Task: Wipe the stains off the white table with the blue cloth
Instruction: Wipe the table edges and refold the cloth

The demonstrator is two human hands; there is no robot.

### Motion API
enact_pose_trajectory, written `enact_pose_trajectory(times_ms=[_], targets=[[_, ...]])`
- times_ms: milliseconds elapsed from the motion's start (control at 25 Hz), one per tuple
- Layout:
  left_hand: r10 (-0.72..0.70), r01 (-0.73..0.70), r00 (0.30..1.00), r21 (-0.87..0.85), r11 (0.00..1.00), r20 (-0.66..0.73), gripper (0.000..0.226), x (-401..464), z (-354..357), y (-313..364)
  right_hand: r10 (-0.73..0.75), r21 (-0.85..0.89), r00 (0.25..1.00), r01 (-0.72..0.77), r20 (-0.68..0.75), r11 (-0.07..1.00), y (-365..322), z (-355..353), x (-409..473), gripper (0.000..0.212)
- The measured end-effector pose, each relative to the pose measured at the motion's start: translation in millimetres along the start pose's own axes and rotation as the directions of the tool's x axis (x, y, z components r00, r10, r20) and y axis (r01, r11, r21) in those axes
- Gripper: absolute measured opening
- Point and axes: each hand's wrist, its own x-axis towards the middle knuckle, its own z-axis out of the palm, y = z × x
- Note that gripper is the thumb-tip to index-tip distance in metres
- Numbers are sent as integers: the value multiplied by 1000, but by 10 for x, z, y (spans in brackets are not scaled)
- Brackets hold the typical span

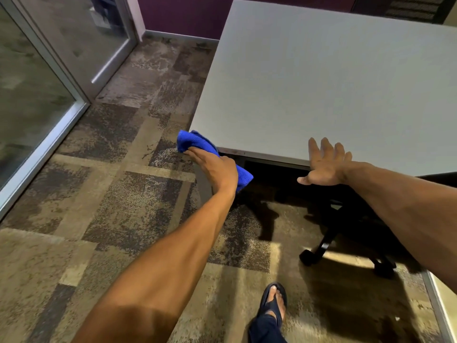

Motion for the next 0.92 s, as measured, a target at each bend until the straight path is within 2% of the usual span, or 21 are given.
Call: enact_pose_trajectory(times_ms=[160,400,640,800,840,920], targets=[[45,-45,999,9,999,7,79,-235,140,-59,1,10,1000,-1,29,1000,12,18,21,123],[115,-158,954,139,978,277,83,-687,327,-155,-1,29,998,-1,56,1000,34,39,45,126],[182,-324,835,197,925,519,78,-1066,479,-39,-41,97,999,41,1,994,91,73,8,119],[242,-472,729,214,855,640,82,-1077,359,-120,-77,178,996,68,42,982,103,75,-3,120],[245,-476,728,214,853,640,81,-1069,298,-131,-87,185,995,77,46,980,117,75,-7,120],[243,-421,781,199,885,575,76,-1022,142,-128,-92,175,994,79,67,981,142,46,-16,120]])
